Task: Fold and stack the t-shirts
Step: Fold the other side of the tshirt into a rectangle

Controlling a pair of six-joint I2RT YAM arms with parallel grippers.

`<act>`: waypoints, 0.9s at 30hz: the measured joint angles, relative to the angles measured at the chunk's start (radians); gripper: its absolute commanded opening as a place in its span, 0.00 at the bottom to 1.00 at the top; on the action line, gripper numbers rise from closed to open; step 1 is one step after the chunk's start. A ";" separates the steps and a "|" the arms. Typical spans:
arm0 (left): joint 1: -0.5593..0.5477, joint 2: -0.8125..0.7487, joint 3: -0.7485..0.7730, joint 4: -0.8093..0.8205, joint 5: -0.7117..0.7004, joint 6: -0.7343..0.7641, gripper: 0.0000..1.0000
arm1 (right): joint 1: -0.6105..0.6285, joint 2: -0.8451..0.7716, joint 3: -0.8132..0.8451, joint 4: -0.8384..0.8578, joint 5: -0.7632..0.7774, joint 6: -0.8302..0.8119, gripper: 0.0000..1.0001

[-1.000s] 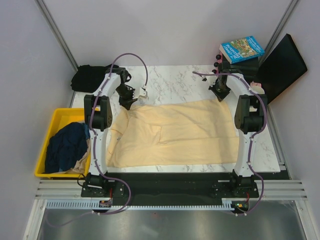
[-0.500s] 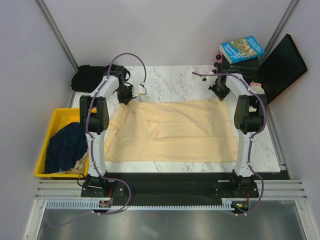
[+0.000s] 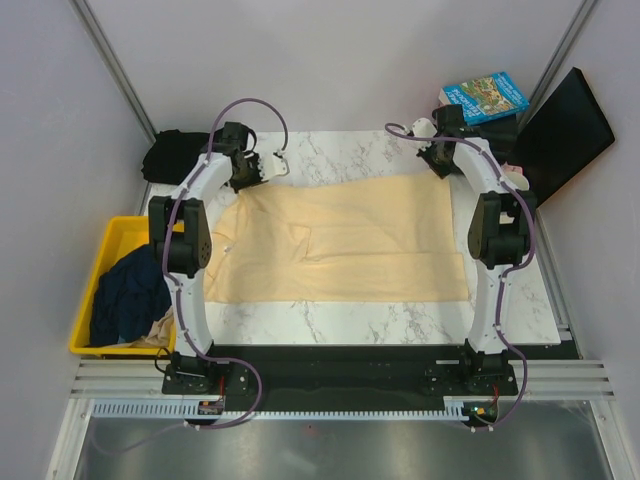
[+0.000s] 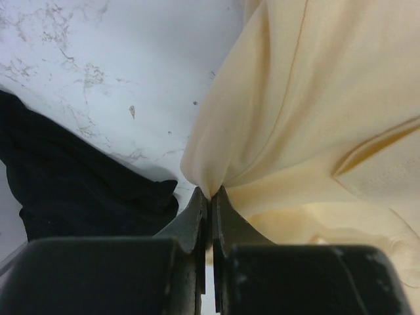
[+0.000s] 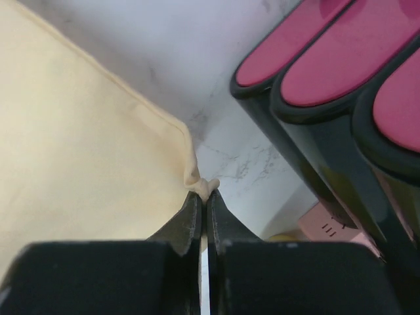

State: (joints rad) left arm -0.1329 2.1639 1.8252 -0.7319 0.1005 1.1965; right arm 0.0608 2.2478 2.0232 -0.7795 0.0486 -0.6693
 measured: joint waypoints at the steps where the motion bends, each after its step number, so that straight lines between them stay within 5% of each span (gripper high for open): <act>1: 0.000 -0.013 -0.017 0.008 -0.003 0.000 0.02 | 0.000 -0.008 0.001 -0.010 -0.020 -0.003 0.00; 14: 0.000 -0.288 -0.237 0.034 -0.018 0.046 0.02 | 0.008 -0.220 0.001 -0.413 -0.314 -0.190 0.00; 27: 0.006 -0.499 -0.498 -0.022 0.011 0.193 0.02 | 0.031 -0.320 -0.199 -0.548 -0.255 -0.400 0.00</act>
State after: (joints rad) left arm -0.1268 1.6646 1.3273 -0.7540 0.1112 1.3891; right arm 0.0914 1.9274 1.8244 -1.3277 -0.2066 -1.0695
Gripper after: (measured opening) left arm 0.034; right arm 0.020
